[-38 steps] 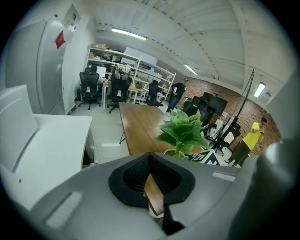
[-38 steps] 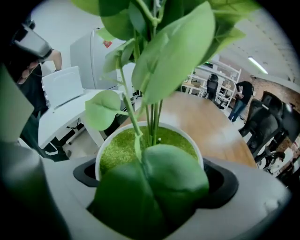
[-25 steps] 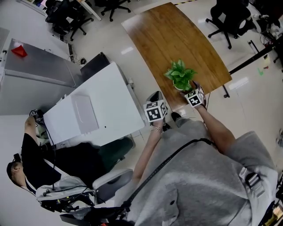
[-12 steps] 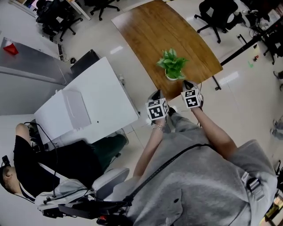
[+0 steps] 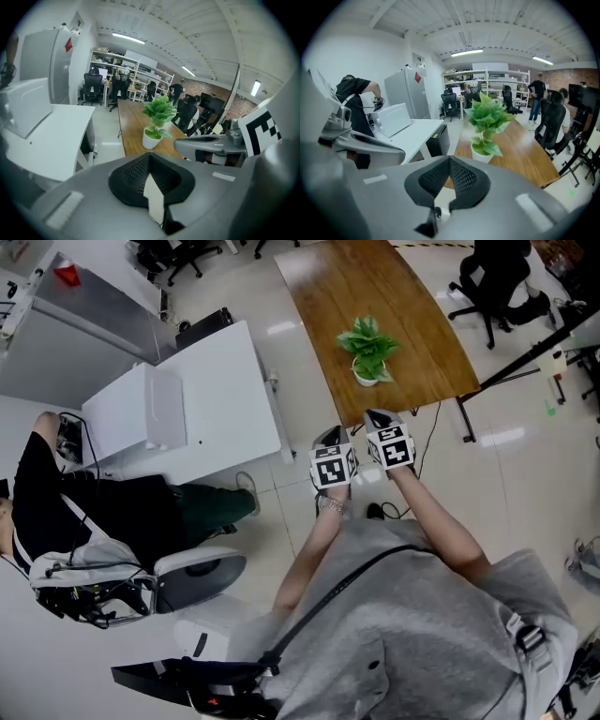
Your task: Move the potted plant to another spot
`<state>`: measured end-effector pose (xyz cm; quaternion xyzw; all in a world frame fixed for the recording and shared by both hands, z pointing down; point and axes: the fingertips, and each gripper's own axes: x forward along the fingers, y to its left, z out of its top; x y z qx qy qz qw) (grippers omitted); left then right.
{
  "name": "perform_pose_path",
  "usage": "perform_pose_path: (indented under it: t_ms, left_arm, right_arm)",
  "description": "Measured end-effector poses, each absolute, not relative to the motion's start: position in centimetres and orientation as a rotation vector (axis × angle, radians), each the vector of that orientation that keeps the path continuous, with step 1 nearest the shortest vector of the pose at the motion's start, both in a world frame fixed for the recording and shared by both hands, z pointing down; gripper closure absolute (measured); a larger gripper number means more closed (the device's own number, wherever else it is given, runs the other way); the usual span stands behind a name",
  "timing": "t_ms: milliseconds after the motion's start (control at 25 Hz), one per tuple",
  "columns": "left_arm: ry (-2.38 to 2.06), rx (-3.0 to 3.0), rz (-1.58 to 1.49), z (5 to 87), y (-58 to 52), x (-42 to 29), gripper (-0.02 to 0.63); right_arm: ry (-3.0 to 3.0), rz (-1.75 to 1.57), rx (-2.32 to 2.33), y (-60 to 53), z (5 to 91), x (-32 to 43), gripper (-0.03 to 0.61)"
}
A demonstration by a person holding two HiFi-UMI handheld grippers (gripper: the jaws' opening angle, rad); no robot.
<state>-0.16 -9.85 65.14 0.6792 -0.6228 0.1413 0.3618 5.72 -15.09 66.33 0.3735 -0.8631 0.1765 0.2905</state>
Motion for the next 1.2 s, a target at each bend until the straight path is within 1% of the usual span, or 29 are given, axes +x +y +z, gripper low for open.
perform_pose_path:
  t_ms: [200,280,440,720,920,1200]
  left_arm:
    - [-1.526,1.764,0.46,67.0,-2.7,6.9,0.598]
    - [-1.519,1.773,0.499,67.1,-0.8,7.9,0.598]
    - [-1.592,1.772,0.502,65.6,-0.1,5.9,0.598]
    - [-1.648,1.77,0.373,62.0,-0.2,3.2,0.601]
    - [-1.68,1.756,0.375,62.3,0.2,1.1,0.601]
    - [-1.688,1.75,0.331,61.5,0.1,0.5,0.601]
  right_arm:
    - [-2.26,0.661,0.956,-8.9,68.4,11.3,0.577]
    - [-2.251,0.691,0.948,-7.4,68.8,12.4,0.577]
    - [-2.282,0.676,0.925,-5.9,67.4,11.6,0.577]
    - [-2.35,0.551,0.844,-4.2,63.8,6.7,0.577]
    - [-2.36,0.524,0.762,-2.8,63.8,3.6,0.577]
    - [-2.381,0.49,0.738,-2.6,62.6,2.5,0.577]
